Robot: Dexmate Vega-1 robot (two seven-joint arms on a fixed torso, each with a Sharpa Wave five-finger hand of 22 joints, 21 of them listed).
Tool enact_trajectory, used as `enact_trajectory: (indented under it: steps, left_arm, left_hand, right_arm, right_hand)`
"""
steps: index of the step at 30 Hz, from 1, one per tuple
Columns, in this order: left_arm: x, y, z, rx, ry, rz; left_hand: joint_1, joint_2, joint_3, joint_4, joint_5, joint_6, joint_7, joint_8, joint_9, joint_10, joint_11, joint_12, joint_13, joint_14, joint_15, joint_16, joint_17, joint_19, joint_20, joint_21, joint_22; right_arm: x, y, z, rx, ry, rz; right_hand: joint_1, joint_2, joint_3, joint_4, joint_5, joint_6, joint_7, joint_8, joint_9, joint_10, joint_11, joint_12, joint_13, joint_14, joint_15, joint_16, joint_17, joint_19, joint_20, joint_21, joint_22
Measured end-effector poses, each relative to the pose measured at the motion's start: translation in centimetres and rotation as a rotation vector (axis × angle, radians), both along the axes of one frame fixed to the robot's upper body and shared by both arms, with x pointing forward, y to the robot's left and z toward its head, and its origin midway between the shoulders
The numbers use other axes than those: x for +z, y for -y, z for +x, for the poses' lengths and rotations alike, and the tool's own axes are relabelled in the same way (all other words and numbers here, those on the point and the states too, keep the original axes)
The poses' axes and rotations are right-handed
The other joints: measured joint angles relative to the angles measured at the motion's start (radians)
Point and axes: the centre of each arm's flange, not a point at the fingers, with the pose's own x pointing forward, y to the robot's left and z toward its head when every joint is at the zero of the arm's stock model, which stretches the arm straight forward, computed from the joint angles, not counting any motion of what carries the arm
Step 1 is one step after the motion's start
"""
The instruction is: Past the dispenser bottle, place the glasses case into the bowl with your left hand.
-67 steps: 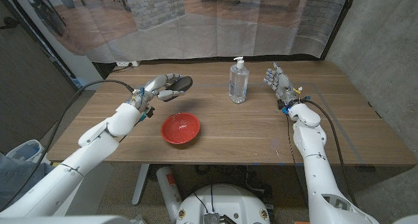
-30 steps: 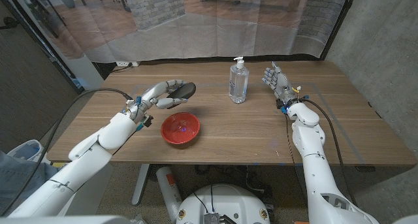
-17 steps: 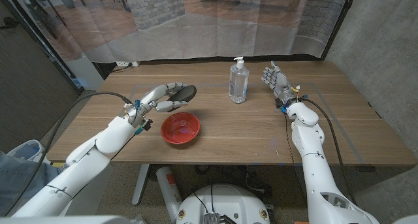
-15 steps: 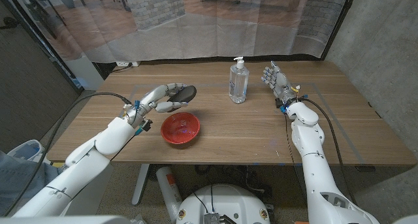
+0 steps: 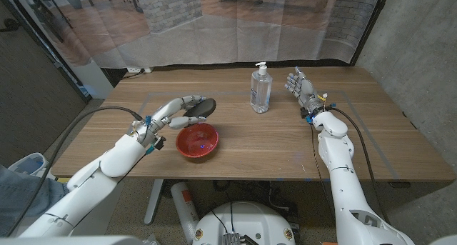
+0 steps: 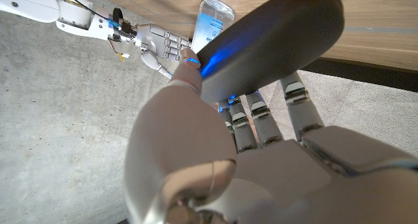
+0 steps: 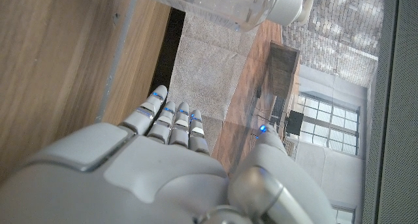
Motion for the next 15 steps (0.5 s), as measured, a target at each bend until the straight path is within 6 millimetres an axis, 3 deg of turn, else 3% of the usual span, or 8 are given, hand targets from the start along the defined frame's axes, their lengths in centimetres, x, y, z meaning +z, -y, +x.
enact_trajectory:
  steps: [15]
  left_arm:
    - [-0.95, 0.63, -0.83, -0.028, 0.004, 0.012]
  left_hand:
    - [0.000, 0.000, 0.000, 0.000, 0.005, 0.003, -0.004, 0.000, 0.000, 0.000, 0.000, 0.001, -0.001, 0.000, 0.000, -0.002, 0.000, 0.000, 0.000, -0.002, 0.000]
  right_arm:
    - [0.11, 0.11, 0.02, 0.001, -0.001, -0.003]
  right_hand:
    - [0.000, 0.000, 0.000, 0.000, 0.000, 0.000, 0.000, 0.000, 0.000, 0.000, 0.000, 0.000, 0.000, 0.000, 0.000, 0.000, 0.000, 0.000, 0.000, 0.000, 0.000]
